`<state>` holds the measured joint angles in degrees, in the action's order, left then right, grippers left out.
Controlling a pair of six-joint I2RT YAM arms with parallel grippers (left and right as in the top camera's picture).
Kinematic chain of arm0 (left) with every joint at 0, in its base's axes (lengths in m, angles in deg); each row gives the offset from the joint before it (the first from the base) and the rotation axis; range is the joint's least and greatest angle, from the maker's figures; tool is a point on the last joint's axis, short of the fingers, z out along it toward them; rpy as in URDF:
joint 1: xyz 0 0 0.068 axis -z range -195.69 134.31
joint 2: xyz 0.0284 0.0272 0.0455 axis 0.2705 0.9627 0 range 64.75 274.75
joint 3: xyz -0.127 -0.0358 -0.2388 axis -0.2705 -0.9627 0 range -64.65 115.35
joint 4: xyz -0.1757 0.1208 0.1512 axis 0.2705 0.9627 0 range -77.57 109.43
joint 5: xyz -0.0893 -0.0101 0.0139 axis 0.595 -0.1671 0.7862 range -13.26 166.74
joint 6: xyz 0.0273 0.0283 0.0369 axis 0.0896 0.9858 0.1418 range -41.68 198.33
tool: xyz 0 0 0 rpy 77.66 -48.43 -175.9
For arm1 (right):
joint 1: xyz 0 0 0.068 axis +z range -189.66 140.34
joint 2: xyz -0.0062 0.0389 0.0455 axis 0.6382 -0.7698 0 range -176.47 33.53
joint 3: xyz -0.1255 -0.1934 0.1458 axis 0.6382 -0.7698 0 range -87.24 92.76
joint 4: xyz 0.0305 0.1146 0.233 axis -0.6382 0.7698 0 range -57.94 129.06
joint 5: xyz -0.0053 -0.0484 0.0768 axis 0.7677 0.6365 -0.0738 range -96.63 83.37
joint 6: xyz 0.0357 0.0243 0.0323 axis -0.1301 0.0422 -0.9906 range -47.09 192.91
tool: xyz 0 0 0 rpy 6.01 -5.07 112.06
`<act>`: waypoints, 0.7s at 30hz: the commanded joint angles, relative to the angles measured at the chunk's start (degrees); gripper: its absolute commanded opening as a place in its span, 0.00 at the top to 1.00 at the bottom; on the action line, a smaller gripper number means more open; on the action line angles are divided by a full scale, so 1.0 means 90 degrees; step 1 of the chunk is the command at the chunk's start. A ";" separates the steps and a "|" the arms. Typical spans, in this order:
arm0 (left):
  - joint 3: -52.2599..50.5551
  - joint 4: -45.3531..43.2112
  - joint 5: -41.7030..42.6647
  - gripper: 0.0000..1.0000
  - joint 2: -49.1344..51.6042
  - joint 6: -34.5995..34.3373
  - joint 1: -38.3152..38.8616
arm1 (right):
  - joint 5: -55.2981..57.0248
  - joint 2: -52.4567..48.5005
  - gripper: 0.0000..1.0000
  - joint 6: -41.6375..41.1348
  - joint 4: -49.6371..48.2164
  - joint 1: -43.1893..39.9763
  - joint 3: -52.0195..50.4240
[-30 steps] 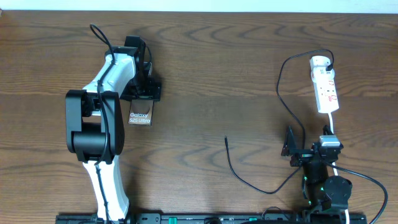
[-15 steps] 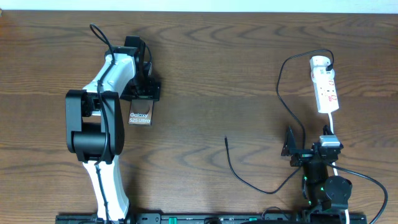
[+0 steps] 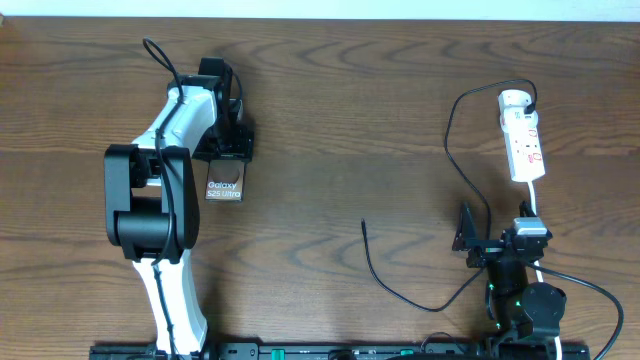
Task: Plug charger to phone and switch on socket
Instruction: 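Close the left gripper on the phone's top edge and lift it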
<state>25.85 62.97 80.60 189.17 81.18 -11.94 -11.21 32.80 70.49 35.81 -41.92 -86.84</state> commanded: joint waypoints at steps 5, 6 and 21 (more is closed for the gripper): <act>-0.0134 -0.0015 0.0061 0.36 0.0085 0.0012 -0.0015 | 0.0017 0.0022 0.01 -0.0012 0.0027 0.0053 -0.0010; -0.0134 -0.0015 0.0061 0.39 0.0085 0.0015 -0.0015 | 0.0017 0.0022 0.01 -0.0012 0.0027 0.0053 -0.0010; -0.0119 -0.0015 0.0061 0.92 0.0083 0.0012 -0.0015 | 0.0017 0.0022 0.01 -0.0012 0.0027 0.0053 -0.0010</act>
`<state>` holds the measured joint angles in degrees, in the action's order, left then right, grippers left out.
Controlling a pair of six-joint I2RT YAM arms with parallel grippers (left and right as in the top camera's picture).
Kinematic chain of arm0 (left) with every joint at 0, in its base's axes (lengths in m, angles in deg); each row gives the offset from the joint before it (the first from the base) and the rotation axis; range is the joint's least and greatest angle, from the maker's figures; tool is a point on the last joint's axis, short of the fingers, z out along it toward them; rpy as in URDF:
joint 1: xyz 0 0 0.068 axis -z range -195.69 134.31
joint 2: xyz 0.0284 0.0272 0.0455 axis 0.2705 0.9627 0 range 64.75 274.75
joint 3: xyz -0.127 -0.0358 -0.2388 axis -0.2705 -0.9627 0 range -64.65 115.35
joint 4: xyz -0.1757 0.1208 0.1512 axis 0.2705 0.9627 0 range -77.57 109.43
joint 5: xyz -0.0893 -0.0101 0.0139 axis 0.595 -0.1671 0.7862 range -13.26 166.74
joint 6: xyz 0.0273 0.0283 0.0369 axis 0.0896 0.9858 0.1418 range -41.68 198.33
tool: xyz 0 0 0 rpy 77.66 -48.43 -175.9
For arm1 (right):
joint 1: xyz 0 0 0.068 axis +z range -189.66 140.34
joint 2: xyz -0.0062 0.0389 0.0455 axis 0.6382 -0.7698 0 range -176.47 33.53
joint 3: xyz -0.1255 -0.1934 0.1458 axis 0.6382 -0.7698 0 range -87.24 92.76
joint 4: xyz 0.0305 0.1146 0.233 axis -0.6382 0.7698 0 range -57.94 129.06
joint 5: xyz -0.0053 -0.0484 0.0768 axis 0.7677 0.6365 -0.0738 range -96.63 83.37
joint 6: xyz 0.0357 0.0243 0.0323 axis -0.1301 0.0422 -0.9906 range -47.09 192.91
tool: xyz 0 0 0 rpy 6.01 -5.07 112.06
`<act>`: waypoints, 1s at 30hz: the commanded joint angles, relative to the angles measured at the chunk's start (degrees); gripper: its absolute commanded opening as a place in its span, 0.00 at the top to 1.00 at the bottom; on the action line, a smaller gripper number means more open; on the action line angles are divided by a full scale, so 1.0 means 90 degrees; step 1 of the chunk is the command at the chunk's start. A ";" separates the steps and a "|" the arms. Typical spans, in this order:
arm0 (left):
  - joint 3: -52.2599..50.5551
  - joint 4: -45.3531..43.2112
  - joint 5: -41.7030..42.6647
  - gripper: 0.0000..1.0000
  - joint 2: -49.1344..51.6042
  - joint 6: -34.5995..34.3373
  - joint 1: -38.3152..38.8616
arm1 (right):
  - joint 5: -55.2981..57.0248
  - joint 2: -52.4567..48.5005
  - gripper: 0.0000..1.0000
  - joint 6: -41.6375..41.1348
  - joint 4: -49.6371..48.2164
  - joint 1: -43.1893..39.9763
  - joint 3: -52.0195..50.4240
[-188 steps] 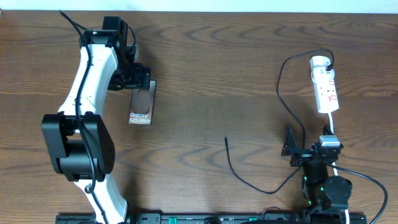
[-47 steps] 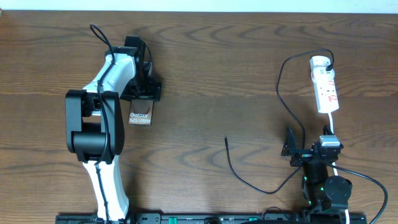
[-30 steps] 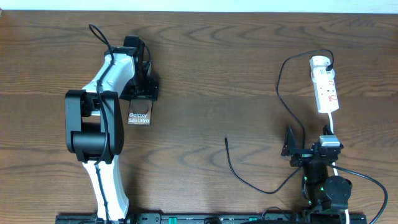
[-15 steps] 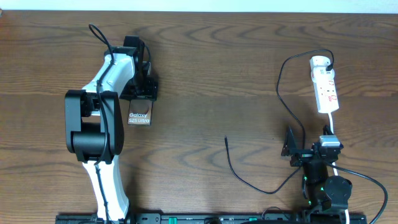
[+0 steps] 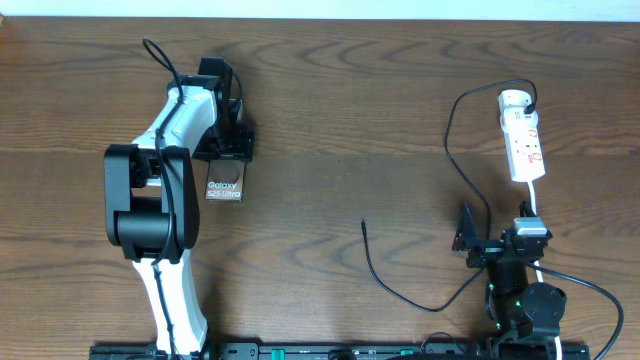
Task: Plug charger to phone and switch on socket
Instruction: 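Close the left gripper on the phone's top edge and lift it, then raise the phone with the left gripper and tilt it upright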
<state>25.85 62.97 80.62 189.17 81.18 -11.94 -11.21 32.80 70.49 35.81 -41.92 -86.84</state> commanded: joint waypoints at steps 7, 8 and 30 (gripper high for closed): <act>0.0095 0.0075 0.0063 0.93 -0.0058 0.0010 -0.0015 | 0.0017 0.0022 0.01 -0.0012 0.0029 0.0053 -0.0010; 0.0129 0.0095 0.0063 0.93 -0.0104 0.0010 -0.0015 | 0.0017 0.0022 0.01 -0.0012 0.0027 0.0053 -0.0010; 0.0236 -0.0347 0.1795 0.93 -0.4580 -0.1151 -0.0015 | 0.0017 0.0022 0.01 -0.0012 0.0027 0.0053 -0.0010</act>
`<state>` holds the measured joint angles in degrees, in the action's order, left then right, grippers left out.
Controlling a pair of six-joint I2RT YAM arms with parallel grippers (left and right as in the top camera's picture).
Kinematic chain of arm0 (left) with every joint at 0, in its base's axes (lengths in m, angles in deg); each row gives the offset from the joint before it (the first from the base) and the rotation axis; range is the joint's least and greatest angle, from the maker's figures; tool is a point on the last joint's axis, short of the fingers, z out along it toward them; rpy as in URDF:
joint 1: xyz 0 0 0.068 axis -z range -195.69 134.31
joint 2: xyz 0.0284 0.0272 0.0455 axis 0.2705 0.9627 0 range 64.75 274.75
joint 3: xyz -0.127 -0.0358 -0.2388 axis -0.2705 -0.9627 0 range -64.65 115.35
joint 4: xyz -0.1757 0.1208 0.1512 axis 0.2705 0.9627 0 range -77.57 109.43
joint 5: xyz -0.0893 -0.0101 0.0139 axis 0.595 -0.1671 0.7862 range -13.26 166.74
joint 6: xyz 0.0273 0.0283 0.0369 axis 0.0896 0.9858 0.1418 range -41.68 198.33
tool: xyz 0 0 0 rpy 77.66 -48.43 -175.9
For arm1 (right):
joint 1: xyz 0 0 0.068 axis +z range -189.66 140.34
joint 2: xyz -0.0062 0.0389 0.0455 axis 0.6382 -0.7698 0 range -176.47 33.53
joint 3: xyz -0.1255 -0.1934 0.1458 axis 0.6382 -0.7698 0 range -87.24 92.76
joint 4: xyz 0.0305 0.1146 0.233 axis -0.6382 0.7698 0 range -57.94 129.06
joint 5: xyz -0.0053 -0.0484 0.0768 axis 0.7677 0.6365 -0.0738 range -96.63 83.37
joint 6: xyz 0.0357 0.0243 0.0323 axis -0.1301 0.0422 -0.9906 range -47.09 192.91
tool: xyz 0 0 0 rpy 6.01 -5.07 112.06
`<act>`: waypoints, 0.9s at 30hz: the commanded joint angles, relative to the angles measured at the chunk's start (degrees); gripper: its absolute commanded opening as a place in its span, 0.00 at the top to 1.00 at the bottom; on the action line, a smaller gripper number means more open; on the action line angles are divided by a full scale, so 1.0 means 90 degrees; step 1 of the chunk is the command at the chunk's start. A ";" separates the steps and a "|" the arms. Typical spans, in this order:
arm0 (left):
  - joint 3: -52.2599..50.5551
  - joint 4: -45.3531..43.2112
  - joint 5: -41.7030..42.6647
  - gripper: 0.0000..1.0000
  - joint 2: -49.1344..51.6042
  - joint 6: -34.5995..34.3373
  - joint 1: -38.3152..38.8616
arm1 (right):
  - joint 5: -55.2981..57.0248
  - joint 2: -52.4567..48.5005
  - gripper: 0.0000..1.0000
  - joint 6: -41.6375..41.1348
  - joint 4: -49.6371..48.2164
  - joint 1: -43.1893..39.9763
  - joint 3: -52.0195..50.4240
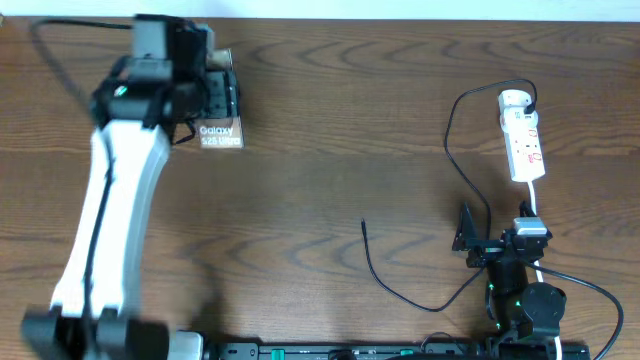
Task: Plug charger to phone and switch on socket
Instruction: 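Raise the phone with the left gripper and tilt it upright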
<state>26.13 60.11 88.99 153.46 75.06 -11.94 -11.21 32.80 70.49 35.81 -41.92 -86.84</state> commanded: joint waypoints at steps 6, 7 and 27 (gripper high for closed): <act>0.0202 0.0168 0.1571 0.92 -0.1766 -0.1851 -0.0015 | 0.0017 0.0022 0.01 -0.0012 0.0029 0.0053 -0.0010; 0.0202 0.0262 0.1569 0.92 -0.1875 -0.2242 -0.0017 | 0.0017 0.0022 0.01 -0.0012 0.0029 0.0053 -0.0010; 0.0189 -0.0248 0.5581 0.93 -0.1202 -0.8813 -0.1100 | 0.0017 0.0022 0.01 -0.0012 0.0029 0.0053 -0.0010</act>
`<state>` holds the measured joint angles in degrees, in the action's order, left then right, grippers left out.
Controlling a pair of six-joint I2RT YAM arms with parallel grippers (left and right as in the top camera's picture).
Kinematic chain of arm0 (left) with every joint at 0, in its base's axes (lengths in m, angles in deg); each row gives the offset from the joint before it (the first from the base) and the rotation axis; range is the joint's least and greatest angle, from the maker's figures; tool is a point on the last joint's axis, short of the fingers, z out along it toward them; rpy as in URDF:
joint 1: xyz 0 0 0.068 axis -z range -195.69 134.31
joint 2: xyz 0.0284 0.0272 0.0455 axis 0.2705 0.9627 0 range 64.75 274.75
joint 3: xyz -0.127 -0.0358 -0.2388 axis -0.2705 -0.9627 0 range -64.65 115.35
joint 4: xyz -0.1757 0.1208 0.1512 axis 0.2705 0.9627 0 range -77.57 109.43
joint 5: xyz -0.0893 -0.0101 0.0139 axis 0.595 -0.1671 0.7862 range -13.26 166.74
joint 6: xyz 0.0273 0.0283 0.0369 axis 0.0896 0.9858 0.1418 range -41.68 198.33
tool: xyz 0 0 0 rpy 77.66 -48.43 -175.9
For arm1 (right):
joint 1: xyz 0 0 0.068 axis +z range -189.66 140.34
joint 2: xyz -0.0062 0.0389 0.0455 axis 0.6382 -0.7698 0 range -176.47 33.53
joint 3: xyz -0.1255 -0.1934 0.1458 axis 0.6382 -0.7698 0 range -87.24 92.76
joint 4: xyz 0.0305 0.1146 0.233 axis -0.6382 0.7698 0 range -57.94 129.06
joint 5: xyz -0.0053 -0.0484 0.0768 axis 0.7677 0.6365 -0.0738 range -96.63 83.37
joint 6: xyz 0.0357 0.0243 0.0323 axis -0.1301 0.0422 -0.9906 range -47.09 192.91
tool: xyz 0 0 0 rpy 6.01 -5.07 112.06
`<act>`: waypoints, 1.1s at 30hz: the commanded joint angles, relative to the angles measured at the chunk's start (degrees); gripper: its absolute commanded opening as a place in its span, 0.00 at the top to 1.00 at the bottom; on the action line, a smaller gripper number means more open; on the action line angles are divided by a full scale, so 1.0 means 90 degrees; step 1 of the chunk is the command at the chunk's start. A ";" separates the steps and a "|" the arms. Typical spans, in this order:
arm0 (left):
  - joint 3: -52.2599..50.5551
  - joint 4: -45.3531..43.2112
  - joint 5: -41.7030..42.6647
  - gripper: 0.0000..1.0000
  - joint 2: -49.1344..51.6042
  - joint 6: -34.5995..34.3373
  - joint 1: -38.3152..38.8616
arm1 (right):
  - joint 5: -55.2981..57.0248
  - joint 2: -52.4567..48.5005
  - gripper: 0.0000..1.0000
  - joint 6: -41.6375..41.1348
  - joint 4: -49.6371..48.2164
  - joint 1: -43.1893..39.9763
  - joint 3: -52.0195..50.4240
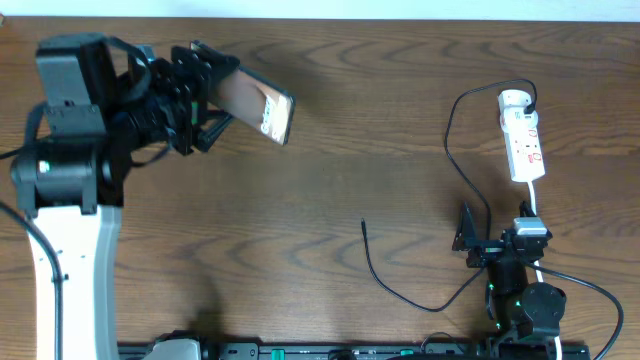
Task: Plug charger to phone and switch on socket
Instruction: 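Raise the phone with the left gripper and tilt it upright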
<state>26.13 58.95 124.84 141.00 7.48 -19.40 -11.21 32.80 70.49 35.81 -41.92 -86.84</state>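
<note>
My left gripper (pixel 222 95) is shut on one end of the phone (pixel 258 106), a dark slab with white lettering, held raised and tilted at the table's upper left. The black charger cable (pixel 400 292) lies loose on the wood, its free plug end (pixel 364 224) near the middle. It loops up to the white socket strip (pixel 523 138) at the upper right. My right gripper (pixel 465 233) rests low at the right near the front edge, fingers pointing left and apart with nothing between them.
A white lead runs from the socket strip down toward my right arm's base (pixel 522 305). The left arm's white link (pixel 68 270) crosses the table's left side. The dark wooden table (pixel 330 170) carries nothing else.
My left gripper has swung the phone to the right and tilted it, screen now angled toward the middle. The arm's body has shifted further left. The right arm and cable are unchanged.
First my left gripper sat on the phone lying flat at the left, and it stayed so a moment later. Then the phone was held lifted toward the upper left corner. Now it is held tilted, pointing right. The right arm has stayed still throughout.
</note>
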 commanded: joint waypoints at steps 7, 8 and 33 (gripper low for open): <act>0.0189 -0.0117 0.3150 0.92 0.0663 -0.2589 -0.0692 | 0.0017 0.0022 0.01 -0.0012 0.0027 0.0053 -0.0010; 0.0189 -0.0143 0.3305 0.93 0.0704 -0.2854 -0.0736 | 0.0017 0.0022 0.01 -0.0012 0.0027 0.0053 -0.0010; 0.0189 -0.0027 0.0736 0.92 0.0709 0.0760 -0.0787 | 0.0019 0.0022 0.01 -0.0012 0.0027 0.0053 -0.0010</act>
<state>26.17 55.02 141.67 148.01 -3.82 -26.19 -11.21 32.80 70.49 35.83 -41.92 -86.84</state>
